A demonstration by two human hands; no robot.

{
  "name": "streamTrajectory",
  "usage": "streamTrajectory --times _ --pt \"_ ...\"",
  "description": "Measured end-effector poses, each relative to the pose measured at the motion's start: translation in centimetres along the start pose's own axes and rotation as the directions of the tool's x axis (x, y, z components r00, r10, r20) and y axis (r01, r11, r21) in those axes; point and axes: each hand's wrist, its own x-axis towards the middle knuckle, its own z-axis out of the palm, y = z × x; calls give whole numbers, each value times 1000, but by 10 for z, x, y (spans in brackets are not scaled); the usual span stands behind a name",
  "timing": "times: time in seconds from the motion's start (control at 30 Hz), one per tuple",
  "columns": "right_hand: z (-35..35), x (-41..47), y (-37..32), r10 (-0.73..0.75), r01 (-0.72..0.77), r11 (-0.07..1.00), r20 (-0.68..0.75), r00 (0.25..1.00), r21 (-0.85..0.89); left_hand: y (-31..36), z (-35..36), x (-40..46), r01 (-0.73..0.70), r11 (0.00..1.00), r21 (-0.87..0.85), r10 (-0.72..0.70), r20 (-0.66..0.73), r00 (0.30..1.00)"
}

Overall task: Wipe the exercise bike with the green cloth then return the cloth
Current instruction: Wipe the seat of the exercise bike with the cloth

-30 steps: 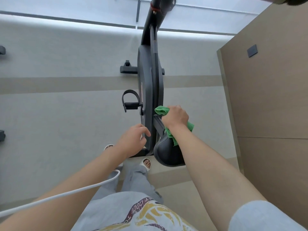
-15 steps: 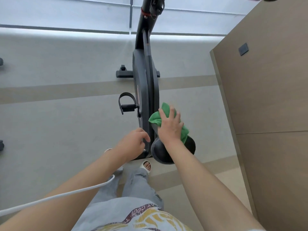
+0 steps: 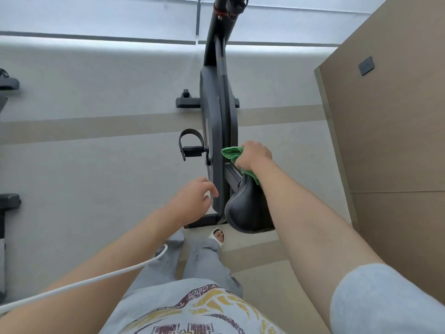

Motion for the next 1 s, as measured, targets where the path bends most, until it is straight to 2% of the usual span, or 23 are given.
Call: streamTrajectory --times 0.07,0.23,0.37,0.43,0.57,0.73,1.0 --pt "-3 2 5 -35 33 995 22 999 92 5 5 -6 -4 1000 13 4 2 1000" --pt "43 -43 22 -58 117 976 -300 952 184 16 23 -15 -13 1000 14 12 40 999" --pt "87 -103 59 -16 52 995 -371 929 87 28 36 -12 -53 997 48 50 70 996" --pt "102 -128 78 11 21 997 -398 917 76 35 40 -8 -105 991 80 94 130 987" --pt "119 -156 101 78 -31 990 -351 933 137 47 50 1 -194 958 210 131 281 951" --pt "93 -122 95 169 -119 976 -292 941 180 45 56 -1 -217 920 326 103 333 937" --pt "64 -72 97 123 -47 928 -187 975 369 58 63 -10 -193 870 453 25 351 936"
